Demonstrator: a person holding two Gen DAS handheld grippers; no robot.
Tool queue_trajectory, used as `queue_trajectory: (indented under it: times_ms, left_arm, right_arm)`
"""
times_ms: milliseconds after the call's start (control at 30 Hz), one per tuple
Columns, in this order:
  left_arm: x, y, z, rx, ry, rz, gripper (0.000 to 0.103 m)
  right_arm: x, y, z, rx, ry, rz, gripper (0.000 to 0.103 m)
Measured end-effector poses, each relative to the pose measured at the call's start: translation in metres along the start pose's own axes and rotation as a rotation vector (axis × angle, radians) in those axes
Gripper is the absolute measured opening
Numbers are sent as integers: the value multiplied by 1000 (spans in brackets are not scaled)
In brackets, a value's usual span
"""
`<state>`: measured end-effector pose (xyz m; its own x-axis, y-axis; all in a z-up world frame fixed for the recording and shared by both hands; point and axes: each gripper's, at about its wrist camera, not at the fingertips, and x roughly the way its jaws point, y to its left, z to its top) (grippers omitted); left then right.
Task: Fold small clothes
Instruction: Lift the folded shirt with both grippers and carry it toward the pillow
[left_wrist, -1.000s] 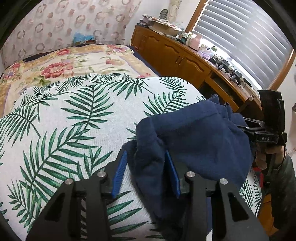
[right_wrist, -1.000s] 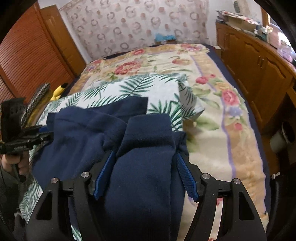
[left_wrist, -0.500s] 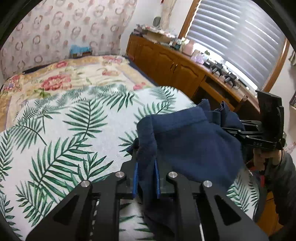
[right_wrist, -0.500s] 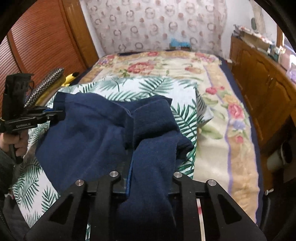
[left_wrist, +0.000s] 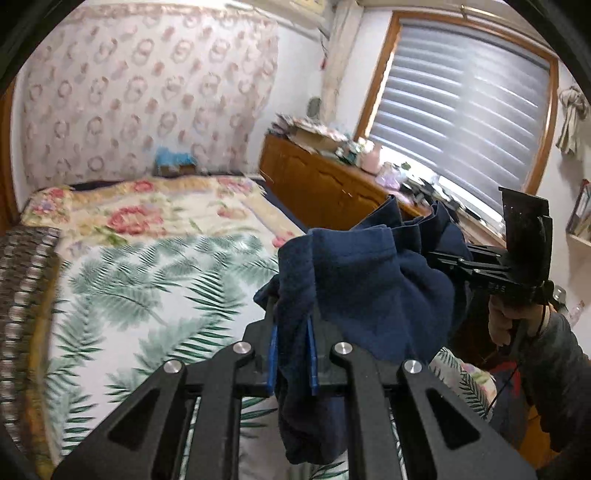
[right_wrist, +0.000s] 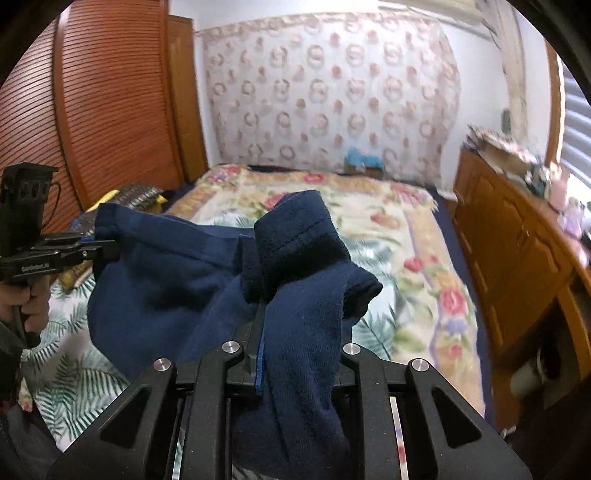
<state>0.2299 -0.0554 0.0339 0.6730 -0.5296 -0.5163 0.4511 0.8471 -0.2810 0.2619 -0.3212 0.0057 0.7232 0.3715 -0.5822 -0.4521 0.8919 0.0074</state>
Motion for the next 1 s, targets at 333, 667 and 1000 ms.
queue_trajectory:
  times_ms: [333, 667, 1000]
  left_arm:
    - [-104, 81, -1, -64, -146, 198, 10]
    - [-168, 164, -30, -193, -257, 374, 10]
    - [-175, 222, -102, -365, -214, 504, 10]
  right_arm:
    - [57, 96, 84, -201, -48, 135, 18]
    - [135, 225, 178, -449, -82, 250, 18]
    - [239, 361, 225, -667, -2, 378, 18]
